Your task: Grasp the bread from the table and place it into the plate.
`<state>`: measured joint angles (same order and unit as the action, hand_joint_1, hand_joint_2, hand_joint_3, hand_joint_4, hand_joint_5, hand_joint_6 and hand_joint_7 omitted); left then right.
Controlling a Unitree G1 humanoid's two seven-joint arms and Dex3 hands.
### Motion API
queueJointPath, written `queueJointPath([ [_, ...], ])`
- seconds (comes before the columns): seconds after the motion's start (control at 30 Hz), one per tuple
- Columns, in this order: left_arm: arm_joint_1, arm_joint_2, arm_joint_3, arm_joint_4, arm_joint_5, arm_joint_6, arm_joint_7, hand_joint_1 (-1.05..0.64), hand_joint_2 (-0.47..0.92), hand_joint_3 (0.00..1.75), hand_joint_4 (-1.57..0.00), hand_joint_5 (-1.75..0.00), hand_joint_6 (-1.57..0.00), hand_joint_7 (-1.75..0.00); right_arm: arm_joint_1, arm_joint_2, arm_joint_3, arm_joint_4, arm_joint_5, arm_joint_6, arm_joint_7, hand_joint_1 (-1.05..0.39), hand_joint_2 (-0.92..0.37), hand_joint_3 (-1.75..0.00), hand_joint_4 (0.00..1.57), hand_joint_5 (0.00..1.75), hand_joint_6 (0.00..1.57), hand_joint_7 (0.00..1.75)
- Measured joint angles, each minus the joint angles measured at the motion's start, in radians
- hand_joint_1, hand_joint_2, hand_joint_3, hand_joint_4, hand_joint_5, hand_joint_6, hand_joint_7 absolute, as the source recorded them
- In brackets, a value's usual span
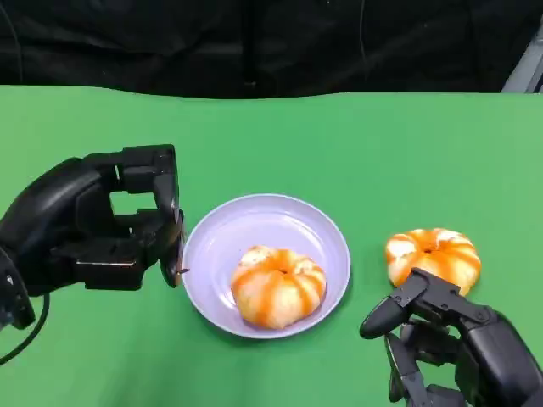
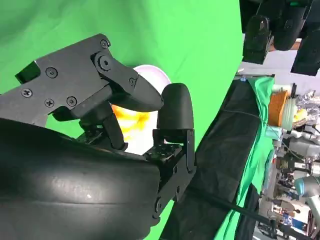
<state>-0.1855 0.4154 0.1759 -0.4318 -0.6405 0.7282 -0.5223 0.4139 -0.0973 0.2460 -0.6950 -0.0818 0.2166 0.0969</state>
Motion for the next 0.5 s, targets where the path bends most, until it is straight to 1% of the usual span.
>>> queueJointPath([
  [0.5,0.006,0.000,-0.002,0.001,-0.001,-0.002,0.000,-0.02,0.62,1.21,-0.80,-1.75,-0.66,-1.74,-0.004,0.000,0.000,0.006,0.001,-0.002,0.004,-0.07,-0.69,-0.98,0.75,1.75,0.70,1.47],
])
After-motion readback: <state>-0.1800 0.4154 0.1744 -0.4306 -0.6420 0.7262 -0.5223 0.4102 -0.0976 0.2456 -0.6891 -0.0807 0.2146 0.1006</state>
